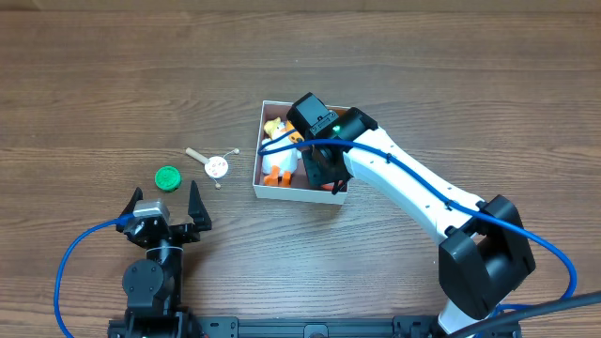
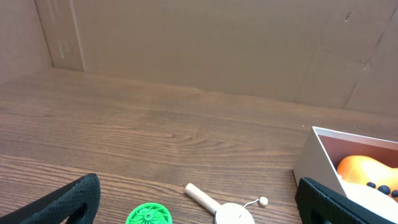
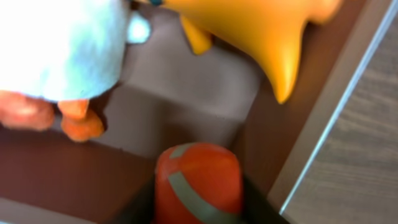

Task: Pack container
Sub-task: 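Carry the red ball into the box and lower it with the right gripper, then open the right gripper and raise it out of the box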

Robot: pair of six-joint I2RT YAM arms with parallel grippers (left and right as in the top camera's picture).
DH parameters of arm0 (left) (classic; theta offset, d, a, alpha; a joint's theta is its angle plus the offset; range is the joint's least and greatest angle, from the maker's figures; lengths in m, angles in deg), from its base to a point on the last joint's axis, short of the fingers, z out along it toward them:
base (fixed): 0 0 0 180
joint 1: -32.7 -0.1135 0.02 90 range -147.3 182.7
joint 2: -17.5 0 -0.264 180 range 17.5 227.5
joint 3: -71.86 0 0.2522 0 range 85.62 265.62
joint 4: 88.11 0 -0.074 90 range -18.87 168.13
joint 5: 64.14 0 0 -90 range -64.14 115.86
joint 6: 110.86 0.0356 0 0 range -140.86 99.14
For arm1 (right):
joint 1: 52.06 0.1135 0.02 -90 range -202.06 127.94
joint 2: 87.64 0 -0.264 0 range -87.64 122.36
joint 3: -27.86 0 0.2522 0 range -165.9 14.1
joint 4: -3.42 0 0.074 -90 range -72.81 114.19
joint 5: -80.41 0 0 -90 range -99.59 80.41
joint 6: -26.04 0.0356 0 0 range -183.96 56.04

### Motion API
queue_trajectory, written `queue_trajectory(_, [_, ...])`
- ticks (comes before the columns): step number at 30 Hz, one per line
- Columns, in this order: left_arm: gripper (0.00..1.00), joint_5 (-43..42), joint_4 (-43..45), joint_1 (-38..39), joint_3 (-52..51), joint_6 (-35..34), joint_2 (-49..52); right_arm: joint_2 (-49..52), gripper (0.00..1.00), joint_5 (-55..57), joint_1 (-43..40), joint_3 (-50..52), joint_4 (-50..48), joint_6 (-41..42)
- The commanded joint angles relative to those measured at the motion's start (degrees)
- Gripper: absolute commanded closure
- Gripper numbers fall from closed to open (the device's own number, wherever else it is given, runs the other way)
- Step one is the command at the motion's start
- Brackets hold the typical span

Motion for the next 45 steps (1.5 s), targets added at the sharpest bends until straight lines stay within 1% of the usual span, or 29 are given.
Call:
queue_trajectory(1, [0.0, 0.5, 0.1, -0.3, -0.2, -0.5, -0.5, -0.5, 0.48, 0.6, 0.0, -0.4, -0.1, 0.3])
queue_trajectory(3, [0.0, 0.5, 0.1, -0.3, -0.2, -0.5, -0.5, -0.5, 0.45, 0.6, 0.0, -0.4, -0.1, 0.3])
queue_trajectory(8, [0.0, 0.5, 0.1, -0.3, -0.2, -0.5, -0.5, -0.5, 0.44, 0.6, 0.0, -0.4, 0.0, 0.3])
queue_trajectory(10, [0.0, 0.5, 0.1, -0.3, -0.2, -0.5, -0.5, -0.5, 0.41, 0.6, 0.0, -0.4, 0.1, 0.3])
queue_trajectory(15, [0.0, 0.5, 0.1, -0.3, -0.2, -0.5, -0.5, -0.5, 0.38, 0.6, 0.0, -0.4, 0.0, 0.3])
queue_trajectory(17, [0.0, 0.5, 0.1, -0.3, -0.2, -0.5, -0.5, -0.5, 0.35, 0.6, 0.0, -0.4, 0.0, 0.3])
queue_trajectory(25, [0.0, 0.5, 0.1, -0.3, -0.2, -0.5, -0.5, -0.5, 0.33, 0.6, 0.0, -0.4, 0.0, 0.3])
queue_trajectory(29, [0.0, 0.5, 0.1, -0.3, -0.2, -0.5, -0.5, -0.6, 0.34, 1.7, 0.0, -0.7, -0.4, 0.3])
queue_trajectory(34, [0.0, 0.5, 0.1, -0.3, -0.2, -0.5, -0.5, -0.6, 0.34, 3.0, -0.2, -5.7, 2.4, 0.9])
queue_trajectory(40, [0.0, 0.5, 0.1, -0.3, -0.2, -0.5, -0.5, -0.7, 0.34, 3.5, -1.9, -13.7, 8.5, 6.2])
queue_trajectory(42, [0.0, 0.5, 0.1, -0.3, -0.2, -0.5, -0.5, -0.9, 0.34, 3.5, -3.3, -14.8, 10.0, 7.5])
queue_trajectory(45, [0.0, 0.5, 0.1, -0.3, -0.2, -0.5, -0.5, -2.2, 0.28, 3.5, -7.7, -15.2, 12.2, 8.1])
